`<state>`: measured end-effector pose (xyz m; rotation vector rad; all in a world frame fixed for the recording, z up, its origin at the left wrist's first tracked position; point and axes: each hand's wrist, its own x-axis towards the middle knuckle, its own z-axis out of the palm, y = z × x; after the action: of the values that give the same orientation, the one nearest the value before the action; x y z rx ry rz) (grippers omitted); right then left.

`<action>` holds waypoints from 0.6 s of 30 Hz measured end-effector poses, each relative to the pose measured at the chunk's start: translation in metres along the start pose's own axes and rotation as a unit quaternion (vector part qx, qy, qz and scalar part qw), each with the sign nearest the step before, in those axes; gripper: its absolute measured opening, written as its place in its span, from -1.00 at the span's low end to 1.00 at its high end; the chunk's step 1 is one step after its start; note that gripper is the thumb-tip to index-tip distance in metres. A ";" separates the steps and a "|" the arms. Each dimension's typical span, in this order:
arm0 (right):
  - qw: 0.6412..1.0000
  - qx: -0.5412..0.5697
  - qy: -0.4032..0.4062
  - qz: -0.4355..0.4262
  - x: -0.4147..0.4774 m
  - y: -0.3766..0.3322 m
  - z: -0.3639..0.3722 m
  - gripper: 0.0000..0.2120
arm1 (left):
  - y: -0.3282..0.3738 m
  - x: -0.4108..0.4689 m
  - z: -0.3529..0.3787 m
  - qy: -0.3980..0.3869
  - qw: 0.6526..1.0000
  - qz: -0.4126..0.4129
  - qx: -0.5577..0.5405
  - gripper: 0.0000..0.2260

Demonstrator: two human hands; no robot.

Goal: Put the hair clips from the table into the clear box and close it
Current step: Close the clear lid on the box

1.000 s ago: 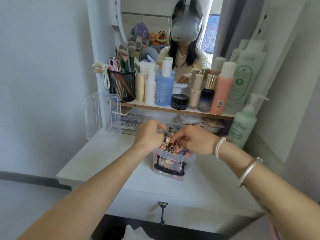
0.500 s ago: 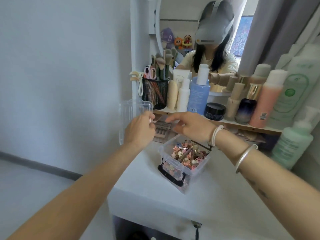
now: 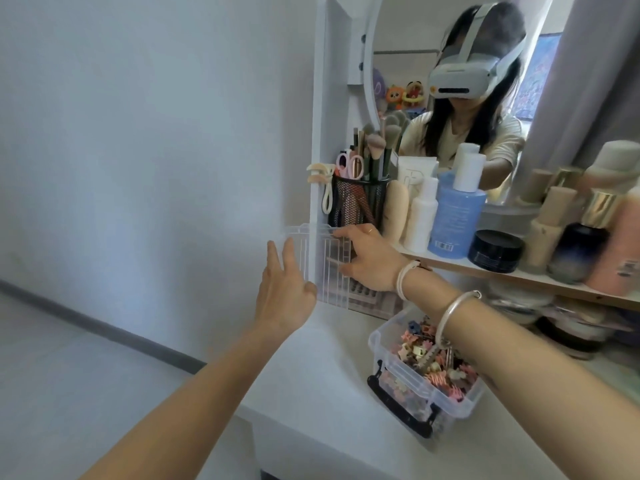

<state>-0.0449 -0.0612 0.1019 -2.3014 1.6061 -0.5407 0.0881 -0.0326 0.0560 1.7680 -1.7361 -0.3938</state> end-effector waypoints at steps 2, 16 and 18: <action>0.999 0.031 0.009 0.003 0.000 0.001 0.000 -0.49 | 0.002 0.001 0.002 -0.007 1.000 0.004 -0.027 -0.37; 0.938 0.321 0.130 0.008 -0.060 0.006 -0.046 -0.74 | 0.041 -0.025 -0.016 0.051 0.953 0.051 -0.295 -0.30; 0.934 0.333 0.131 -0.015 -0.080 0.011 -0.056 -0.82 | 0.052 -0.035 -0.017 0.044 0.935 0.074 -0.344 -0.30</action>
<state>-0.1045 0.0092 0.1359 -1.7887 1.2174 -1.2254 0.0545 0.0081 0.0936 1.1240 -1.4128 -0.7386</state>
